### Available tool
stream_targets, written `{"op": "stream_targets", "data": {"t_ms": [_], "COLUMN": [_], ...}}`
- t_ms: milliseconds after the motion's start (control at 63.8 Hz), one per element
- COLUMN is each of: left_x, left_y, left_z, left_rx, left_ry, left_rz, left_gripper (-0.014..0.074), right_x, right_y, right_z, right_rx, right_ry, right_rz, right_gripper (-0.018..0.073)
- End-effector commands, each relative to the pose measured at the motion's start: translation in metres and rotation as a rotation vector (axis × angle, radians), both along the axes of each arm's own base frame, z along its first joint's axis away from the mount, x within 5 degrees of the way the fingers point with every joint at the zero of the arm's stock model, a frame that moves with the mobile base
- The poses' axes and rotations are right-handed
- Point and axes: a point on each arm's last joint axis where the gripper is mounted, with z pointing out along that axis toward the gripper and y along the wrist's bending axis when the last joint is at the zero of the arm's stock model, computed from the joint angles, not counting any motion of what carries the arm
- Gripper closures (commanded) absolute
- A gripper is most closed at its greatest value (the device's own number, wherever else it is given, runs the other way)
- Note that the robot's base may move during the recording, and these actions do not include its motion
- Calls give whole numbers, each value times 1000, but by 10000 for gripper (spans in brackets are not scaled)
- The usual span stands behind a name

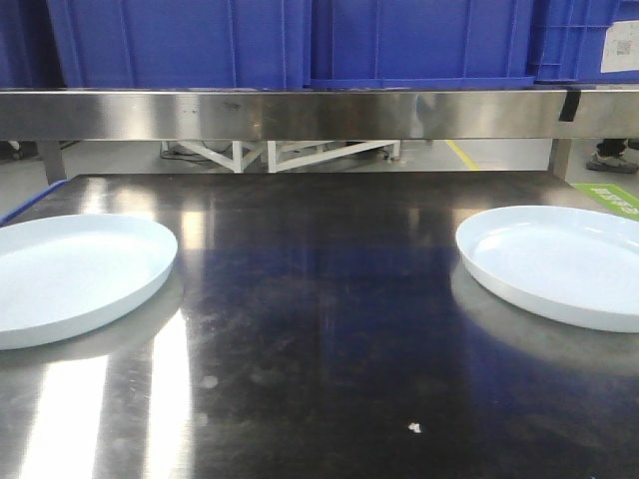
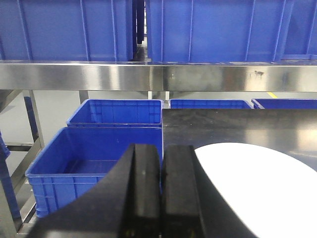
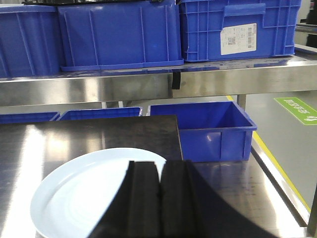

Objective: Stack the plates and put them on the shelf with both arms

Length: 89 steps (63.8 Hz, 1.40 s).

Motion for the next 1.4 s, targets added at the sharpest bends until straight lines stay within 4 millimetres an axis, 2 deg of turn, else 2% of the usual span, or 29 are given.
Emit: {"op": "stream_targets", "data": {"t_ms": [0, 439, 627, 737, 831, 1019, 1082, 1238, 1317, 1380], "left_x": [-1, -1, -3, -8, -10, -7, 0, 37, 64, 82], "left_y": [0, 0, 1, 1, 1, 0, 0, -1, -2, -3], "left_z": [0, 3, 13, 32, 53, 137, 164, 205, 214, 213], "left_rx": [-14, -15, -17, -21, -19, -11, -9, -5, -3, -1], "left_ry": [-79, -111, -223, -390, -411, -287, -196, 68, 199, 293], "left_rz": [0, 1, 3, 6, 5, -1, -3, -9, -11, -12], "left_gripper": [513, 513, 513, 512, 512, 512, 512, 509, 490, 463], "right_x": [-4, -4, -4, -4, -4, -4, -4, -4, -4, -4], "right_y": [-2, -2, -2, -2, -2, -2, -2, -2, -2, -2], "right_z": [14, 14, 14, 14, 14, 14, 14, 14, 14, 14], "right_rx": [-6, -6, -6, -6, -6, -6, -6, -6, -6, -6], "right_ry": [-120, -120, -120, -120, -120, -120, -120, -120, -120, -120], "right_rz": [-21, -21, -21, -21, -21, -21, -21, -21, -21, -21], "right_gripper": [502, 502, 502, 502, 502, 502, 502, 502, 502, 502]}}
